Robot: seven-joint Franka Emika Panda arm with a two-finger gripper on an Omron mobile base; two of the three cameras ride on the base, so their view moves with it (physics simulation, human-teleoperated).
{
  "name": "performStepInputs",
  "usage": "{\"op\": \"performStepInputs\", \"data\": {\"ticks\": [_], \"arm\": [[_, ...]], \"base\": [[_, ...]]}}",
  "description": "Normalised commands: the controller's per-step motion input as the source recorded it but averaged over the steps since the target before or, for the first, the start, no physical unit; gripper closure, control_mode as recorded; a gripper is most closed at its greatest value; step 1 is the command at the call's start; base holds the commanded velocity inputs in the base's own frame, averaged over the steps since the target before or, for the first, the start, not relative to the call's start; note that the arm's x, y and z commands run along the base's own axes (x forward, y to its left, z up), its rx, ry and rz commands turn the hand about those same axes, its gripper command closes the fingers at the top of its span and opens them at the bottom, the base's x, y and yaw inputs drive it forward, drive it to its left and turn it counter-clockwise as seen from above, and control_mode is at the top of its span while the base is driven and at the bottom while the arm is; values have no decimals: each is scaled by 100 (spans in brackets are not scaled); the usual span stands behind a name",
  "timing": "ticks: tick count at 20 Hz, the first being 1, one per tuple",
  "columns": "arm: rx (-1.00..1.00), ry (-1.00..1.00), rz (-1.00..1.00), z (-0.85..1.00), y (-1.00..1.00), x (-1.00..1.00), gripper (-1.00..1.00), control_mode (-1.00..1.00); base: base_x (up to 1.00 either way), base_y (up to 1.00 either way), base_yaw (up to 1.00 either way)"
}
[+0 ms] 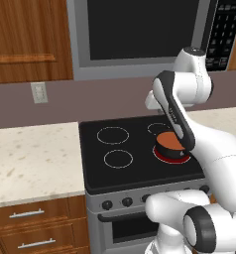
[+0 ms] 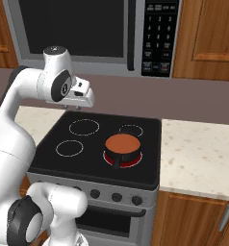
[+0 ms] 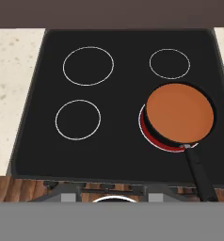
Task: Wait until the marinara sauce is simmered to a deep red color and then turn off the stove.
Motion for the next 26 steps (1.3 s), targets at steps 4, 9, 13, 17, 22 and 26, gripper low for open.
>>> {"op": "performStepInputs", "data": {"ticks": [4, 9, 13, 17, 22, 26], "arm": [[0, 2, 0, 0, 0, -1, -100, -100], [0, 0, 0, 0, 0, 0, -100, -100], [0, 0, 0, 0, 0, 0, -100, -100], [0, 0, 0, 0, 0, 0, -100, -100], [0, 0, 0, 0, 0, 0, -100, -100], [0, 0, 0, 0, 0, 0, -100, -100]], "base": [[0, 0, 0], [0, 0, 0], [0, 0, 0], [0, 0, 0], [0, 0, 0], [0, 0, 0]]}}
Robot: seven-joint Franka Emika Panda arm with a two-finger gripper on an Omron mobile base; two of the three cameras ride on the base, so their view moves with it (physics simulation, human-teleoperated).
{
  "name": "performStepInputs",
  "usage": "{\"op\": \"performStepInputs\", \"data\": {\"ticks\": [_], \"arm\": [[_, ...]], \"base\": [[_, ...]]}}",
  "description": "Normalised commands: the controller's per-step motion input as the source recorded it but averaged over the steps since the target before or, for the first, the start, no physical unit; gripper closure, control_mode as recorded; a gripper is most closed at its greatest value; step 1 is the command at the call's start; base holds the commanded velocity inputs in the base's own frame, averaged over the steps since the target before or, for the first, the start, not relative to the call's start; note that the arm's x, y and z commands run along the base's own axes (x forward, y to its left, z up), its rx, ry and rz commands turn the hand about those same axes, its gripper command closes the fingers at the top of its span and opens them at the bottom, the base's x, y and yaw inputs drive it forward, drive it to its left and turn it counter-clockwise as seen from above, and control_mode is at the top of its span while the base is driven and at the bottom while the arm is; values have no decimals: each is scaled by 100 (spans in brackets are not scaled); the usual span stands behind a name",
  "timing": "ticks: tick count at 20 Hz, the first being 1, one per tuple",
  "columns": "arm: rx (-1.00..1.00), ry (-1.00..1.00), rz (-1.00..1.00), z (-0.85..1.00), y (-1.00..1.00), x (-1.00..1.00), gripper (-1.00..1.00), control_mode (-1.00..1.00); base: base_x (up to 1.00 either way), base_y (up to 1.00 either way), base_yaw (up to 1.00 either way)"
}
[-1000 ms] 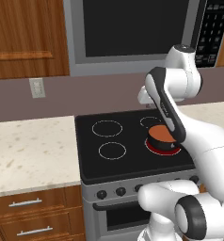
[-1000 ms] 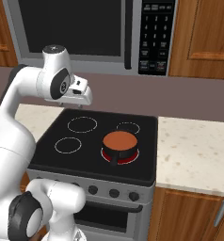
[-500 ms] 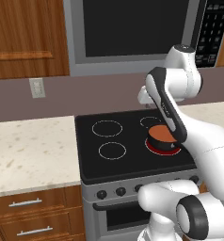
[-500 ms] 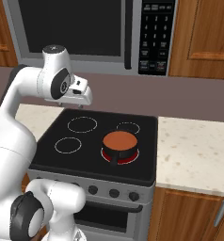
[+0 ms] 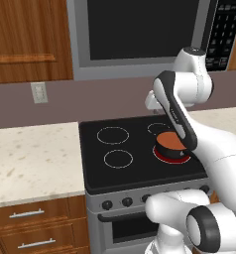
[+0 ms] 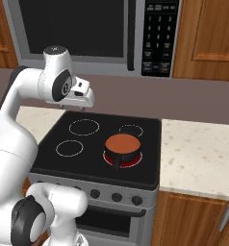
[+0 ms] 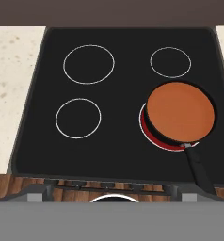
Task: Wait until the marinara sauce is simmered to a deep red color and then turn off the stove.
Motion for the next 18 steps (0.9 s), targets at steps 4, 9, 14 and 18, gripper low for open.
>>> {"op": "performStepInputs", "data": {"ticks": [4, 9, 14, 18], "arm": [[0, 0, 0, 0, 0, 0, -100, -100], [0, 0, 0, 0, 0, 0, -100, -100], [0, 0, 0, 0, 0, 0, -100, -100], [0, 0, 0, 0, 0, 0, -100, -100]], "base": [[0, 0, 0], [0, 0, 0], [0, 0, 0], [0, 0, 0]]}}
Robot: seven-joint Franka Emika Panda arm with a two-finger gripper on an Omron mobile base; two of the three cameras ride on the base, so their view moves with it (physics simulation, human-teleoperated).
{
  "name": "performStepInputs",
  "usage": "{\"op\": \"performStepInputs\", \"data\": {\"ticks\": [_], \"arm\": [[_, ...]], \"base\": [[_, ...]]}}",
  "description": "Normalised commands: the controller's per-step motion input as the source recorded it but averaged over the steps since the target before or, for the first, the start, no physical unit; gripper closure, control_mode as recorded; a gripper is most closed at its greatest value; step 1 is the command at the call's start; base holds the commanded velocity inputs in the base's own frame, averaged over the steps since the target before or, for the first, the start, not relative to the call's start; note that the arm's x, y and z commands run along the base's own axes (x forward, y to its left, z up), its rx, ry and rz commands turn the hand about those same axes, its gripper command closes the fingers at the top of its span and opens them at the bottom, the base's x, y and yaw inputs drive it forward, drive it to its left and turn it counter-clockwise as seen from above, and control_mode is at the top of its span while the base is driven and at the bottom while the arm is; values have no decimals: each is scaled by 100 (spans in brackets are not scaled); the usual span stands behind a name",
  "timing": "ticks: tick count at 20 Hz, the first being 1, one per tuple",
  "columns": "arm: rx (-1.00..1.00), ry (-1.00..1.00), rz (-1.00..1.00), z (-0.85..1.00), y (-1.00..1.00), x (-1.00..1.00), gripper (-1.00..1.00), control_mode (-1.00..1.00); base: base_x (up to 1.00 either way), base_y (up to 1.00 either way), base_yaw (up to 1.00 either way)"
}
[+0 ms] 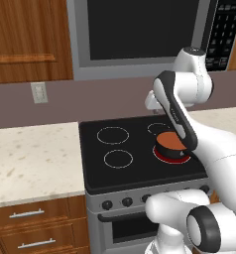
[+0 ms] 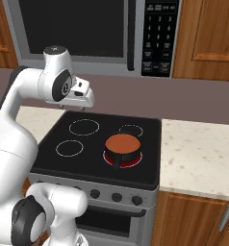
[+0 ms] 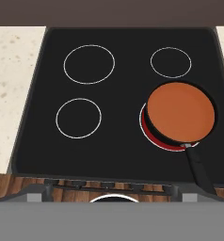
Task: Wait until the marinara sauce is simmered to a deep red color and then turn off the stove.
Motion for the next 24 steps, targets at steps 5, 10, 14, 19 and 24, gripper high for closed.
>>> {"op": "performStepInputs", "data": {"ticks": [5, 10, 14, 19, 24], "arm": [[0, 0, 0, 0, 0, 0, -100, -100], [0, 0, 0, 0, 0, 0, -100, -100], [0, 0, 0, 0, 0, 0, -100, -100], [0, 0, 0, 0, 0, 0, -100, -100], [0, 0, 0, 0, 0, 0, -100, -100]], "base": [[0, 0, 0], [0, 0, 0], [0, 0, 0], [0, 0, 0], [0, 0, 0]]}}
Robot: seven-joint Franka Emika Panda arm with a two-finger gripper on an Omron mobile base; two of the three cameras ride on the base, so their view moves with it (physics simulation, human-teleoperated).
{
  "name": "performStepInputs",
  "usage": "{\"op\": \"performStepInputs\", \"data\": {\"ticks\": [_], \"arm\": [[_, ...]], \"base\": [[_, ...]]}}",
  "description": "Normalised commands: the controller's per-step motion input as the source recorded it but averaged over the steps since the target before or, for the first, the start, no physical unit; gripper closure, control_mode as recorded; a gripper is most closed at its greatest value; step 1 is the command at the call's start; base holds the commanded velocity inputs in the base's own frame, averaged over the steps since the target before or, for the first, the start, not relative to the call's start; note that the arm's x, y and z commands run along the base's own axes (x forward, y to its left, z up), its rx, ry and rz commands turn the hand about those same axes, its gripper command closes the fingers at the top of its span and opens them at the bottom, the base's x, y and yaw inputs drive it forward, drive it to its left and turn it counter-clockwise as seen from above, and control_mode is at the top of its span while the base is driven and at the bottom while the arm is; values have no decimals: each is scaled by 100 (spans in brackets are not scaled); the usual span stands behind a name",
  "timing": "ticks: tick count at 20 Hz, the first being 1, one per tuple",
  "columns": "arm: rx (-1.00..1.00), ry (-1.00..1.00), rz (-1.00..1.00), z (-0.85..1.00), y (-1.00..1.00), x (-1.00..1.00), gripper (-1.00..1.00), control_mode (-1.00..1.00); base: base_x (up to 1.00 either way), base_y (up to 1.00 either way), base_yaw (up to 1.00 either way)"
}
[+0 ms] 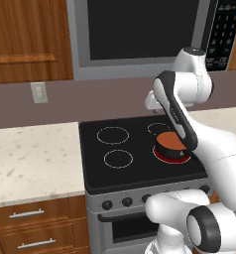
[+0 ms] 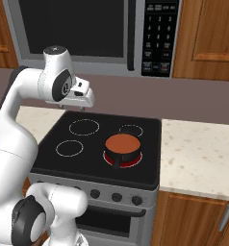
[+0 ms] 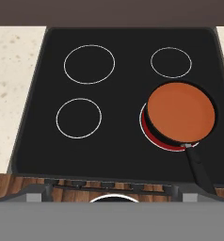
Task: Wait until the marinara sauce is simmered to a deep red color and then turn off the stove.
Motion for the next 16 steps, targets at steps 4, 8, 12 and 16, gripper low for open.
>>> {"op": "performStepInputs", "data": {"ticks": [4, 8, 12, 16], "arm": [[0, 0, 0, 0, 0, 0, -100, -100], [0, 0, 0, 0, 0, 0, -100, -100], [0, 0, 0, 0, 0, 0, -100, -100], [0, 0, 0, 0, 0, 0, -100, -100]], "base": [[0, 0, 0], [0, 0, 0], [0, 0, 0], [0, 0, 0]]}}
